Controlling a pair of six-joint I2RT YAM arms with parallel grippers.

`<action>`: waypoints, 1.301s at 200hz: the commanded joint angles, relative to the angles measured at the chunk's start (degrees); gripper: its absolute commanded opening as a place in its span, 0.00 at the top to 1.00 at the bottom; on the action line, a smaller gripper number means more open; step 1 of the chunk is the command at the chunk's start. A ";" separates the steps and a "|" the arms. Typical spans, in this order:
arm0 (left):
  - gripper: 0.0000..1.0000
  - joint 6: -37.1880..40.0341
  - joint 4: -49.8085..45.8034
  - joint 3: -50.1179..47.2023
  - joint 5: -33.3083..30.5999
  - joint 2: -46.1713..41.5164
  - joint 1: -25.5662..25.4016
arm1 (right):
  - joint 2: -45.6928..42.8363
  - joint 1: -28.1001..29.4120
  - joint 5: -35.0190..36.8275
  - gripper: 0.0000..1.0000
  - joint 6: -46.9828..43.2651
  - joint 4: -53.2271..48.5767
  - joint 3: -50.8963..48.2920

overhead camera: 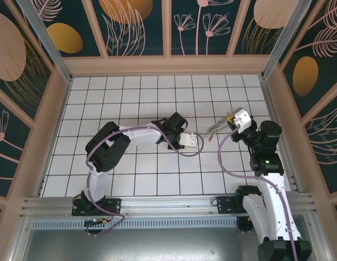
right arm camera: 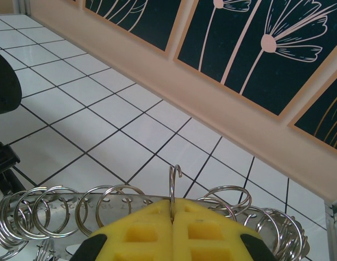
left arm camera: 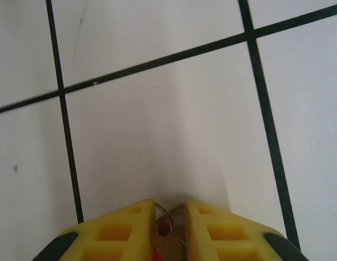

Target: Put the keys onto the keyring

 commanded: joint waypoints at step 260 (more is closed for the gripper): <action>0.69 -26.71 1.34 -0.58 -6.82 -0.49 -1.23 | -0.96 -0.19 -0.14 1.00 -0.36 1.68 -0.40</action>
